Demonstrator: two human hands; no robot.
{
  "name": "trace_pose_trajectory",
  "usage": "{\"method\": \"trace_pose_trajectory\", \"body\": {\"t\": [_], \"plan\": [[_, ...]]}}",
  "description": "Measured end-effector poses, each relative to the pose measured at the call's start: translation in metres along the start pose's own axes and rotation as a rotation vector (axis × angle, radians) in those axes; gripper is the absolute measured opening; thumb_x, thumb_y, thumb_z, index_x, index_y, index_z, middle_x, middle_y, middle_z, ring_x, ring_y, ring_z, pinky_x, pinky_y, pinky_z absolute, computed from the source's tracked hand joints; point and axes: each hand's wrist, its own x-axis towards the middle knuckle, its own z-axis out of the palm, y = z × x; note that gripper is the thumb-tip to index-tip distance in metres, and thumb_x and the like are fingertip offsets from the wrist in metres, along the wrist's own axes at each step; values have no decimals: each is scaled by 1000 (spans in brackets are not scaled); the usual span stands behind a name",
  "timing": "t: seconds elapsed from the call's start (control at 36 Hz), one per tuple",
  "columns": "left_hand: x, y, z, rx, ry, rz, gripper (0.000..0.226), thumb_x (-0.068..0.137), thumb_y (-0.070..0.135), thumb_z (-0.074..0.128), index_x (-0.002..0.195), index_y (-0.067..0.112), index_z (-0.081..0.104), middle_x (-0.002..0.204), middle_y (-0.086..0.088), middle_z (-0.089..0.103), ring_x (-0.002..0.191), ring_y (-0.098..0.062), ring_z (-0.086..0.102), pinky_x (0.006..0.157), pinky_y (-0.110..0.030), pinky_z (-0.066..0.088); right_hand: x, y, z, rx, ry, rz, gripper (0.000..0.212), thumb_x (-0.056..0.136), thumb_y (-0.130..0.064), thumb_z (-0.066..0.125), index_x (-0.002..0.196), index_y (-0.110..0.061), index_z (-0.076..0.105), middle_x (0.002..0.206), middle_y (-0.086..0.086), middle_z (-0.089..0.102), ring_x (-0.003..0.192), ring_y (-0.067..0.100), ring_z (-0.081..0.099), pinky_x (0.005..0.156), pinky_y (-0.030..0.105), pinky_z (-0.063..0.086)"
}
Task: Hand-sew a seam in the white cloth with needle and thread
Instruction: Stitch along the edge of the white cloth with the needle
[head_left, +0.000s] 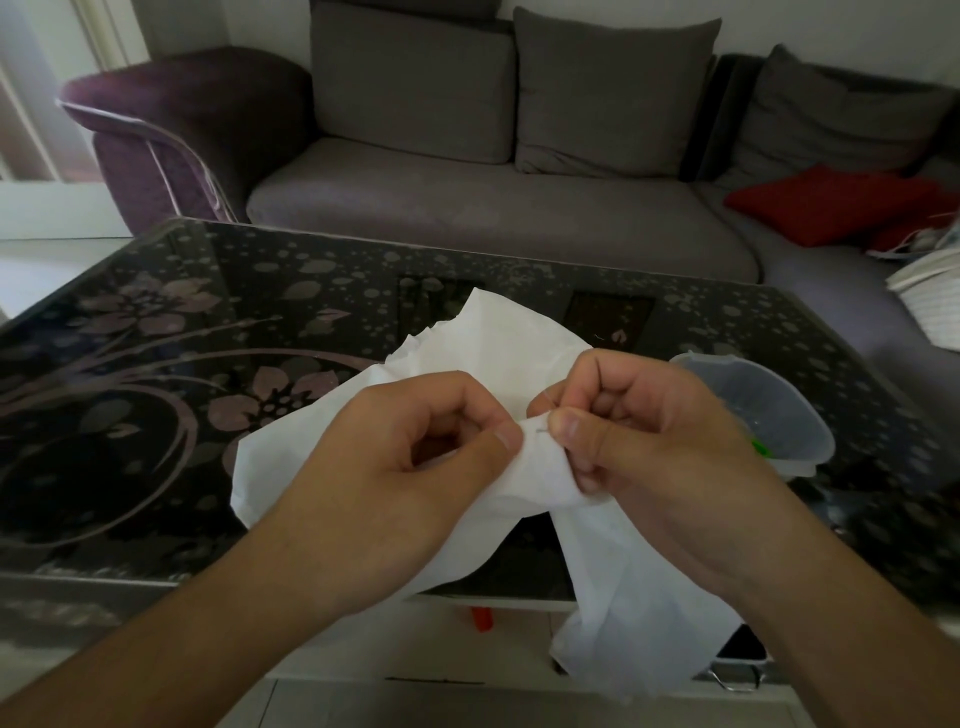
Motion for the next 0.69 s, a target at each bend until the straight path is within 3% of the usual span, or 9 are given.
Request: {"method": "trace_pose_trajectory", "body": {"t": [0.17, 0.33, 0.5, 0.61, 0.69], "plan": [[-1, -3, 0, -7, -21, -3, 14, 93, 34, 64, 83, 32, 74, 79, 14, 73, 78, -5, 69, 69, -13, 49, -1, 2, 2, 177, -26, 19, 18, 93, 5, 59, 77, -3, 62, 81, 7, 70, 63, 25, 45, 57, 23, 47], [-2, -4, 3, -54, -29, -12, 23, 87, 50, 59, 84, 32, 73, 80, 15, 73, 79, -6, 68, 68, -10, 47, 0, 6, 2, 243, -59, 33, 22, 94, 4, 59, 75, -6, 64, 80, 20, 60, 66, 27, 45, 59, 24, 48], [-2, -3, 5, -99, -31, -14, 25, 83, 51, 58, 83, 32, 74, 78, 15, 73, 77, -5, 68, 68, -10, 47, 2, 9, 4, 326, -107, 24, 12, 85, -6, 64, 73, -4, 63, 74, 20, 52, 64, 27, 40, 59, 26, 45], [-2, -2, 7, -113, -21, -36, 27, 81, 52, 58, 83, 31, 74, 76, 16, 73, 74, -3, 67, 66, -9, 47, 3, 10, 4, 328, -109, 28, 13, 84, -9, 65, 71, -6, 65, 77, 21, 54, 63, 26, 41, 58, 26, 46], [-3, -1, 8, -132, -12, -54, 24, 84, 49, 62, 82, 29, 75, 77, 14, 74, 75, -5, 68, 67, -11, 48, 2, 9, 4, 266, -89, 36, 14, 83, -8, 76, 70, -9, 69, 77, 20, 59, 63, 23, 46, 58, 25, 47]]}}
